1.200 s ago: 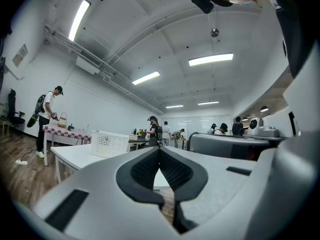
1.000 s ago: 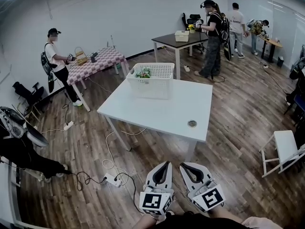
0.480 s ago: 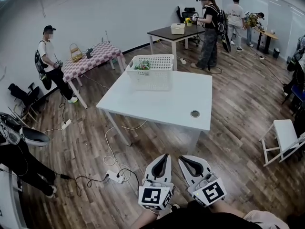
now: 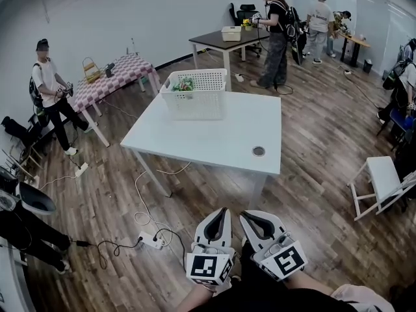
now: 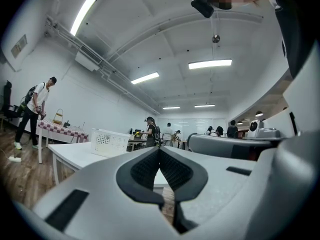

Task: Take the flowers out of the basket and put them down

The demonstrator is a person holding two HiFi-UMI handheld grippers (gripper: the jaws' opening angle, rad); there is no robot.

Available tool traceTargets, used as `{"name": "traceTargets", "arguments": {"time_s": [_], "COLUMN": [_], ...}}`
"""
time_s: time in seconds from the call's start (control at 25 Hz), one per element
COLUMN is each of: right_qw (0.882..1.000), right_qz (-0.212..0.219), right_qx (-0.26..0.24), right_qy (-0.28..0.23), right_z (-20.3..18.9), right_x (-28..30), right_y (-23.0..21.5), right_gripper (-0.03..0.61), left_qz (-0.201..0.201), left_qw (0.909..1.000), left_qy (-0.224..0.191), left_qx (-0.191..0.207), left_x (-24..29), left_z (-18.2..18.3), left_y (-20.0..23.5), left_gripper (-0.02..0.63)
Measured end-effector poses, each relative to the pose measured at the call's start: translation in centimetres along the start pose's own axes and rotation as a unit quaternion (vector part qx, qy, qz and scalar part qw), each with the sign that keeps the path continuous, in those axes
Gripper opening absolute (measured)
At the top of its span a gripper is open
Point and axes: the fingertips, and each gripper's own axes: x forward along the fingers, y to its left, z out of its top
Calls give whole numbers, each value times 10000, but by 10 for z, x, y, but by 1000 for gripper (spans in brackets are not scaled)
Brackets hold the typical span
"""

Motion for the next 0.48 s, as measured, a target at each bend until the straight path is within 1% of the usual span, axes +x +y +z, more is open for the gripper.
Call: {"name": "traceTargets", "arguments": {"time_s": [0.24, 0.48], "right_qw": [9999, 9996], "right_qz": [133, 256], "right_qx": [35, 47], "right_qy": [-91, -124], "right_z": [-5, -16], "right_x": [19, 49], "right_y": [-16, -46], "right_gripper": [20, 20], "left_qz": [125, 217], "left_qw": [9999, 9997], "left_qy": [36, 55], "left_qx": [54, 86], "left_x": [19, 58], "left_z": [-4, -9], "left_y": [13, 31], "left_gripper": [0, 0]}}
